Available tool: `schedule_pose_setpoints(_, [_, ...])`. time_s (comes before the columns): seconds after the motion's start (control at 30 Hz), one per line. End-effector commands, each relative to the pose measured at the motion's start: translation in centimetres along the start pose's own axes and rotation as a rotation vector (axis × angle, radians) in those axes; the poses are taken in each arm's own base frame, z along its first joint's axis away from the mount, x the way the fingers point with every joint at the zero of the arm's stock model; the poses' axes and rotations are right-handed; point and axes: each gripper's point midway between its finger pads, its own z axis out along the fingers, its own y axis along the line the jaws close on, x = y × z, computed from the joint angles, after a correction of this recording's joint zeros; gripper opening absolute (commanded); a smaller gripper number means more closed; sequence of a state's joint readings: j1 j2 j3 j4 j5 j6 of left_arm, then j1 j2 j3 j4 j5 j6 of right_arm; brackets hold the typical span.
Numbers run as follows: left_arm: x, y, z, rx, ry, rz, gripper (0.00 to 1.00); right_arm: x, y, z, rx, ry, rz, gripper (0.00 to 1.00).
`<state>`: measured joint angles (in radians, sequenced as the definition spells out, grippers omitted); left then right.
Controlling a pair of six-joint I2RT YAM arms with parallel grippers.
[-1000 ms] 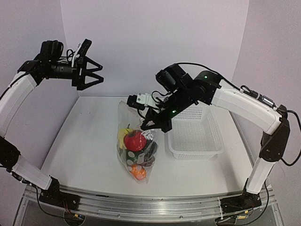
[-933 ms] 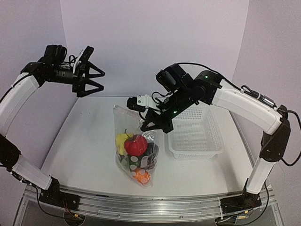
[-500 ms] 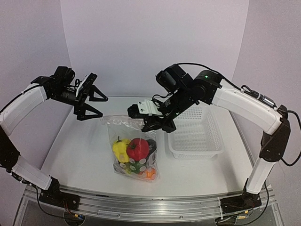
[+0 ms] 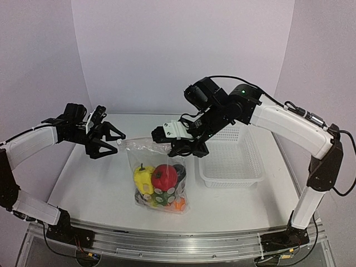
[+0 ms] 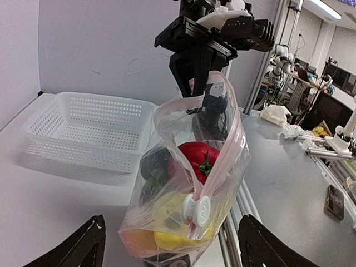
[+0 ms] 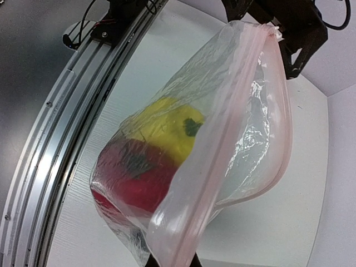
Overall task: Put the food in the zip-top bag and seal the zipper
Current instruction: Zip the zipper food storage bag at the center of the board.
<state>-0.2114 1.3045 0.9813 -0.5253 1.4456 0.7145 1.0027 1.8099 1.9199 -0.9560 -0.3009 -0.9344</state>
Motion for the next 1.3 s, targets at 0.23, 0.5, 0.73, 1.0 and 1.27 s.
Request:
schedule_pose_setpoints(0.23, [0.0, -1.8, 1.8, 0.145, -0.052, -0.013, 0.44, -1.3, -0.7, -1.2, 0.053, -0.041, -0.035, 0.00])
schedule_pose_setpoints(0.5, [-1.7, -1.1, 2.0, 0.044, -0.025, 0.028, 0.00, -0.3, -1.0, -0.9, 0.067, -0.009, 0.003, 0.00])
schedule_pose_setpoints(0.73, [-5.0, 3.2, 0.4, -0.317, 0.147, 0.259, 0.00, 1.6, -3.3, -3.0, 0.201, 0.068, 0.143, 0.19])
schedule_pose_setpoints(1.0, [-7.1, 2.0, 2.1, -0.469, 0.419, 0.484, 0.00, -2.9, -5.7, -7.9, 0.336, -0.069, 0.328, 0.92])
schedule_pose_setpoints(1.27, [-8.8, 1.8, 3.4, -0.522, 0.606, 0.464, 0.00, -9.5, -6.9, -6.2, 0.288, -0.241, 0.522, 0.93])
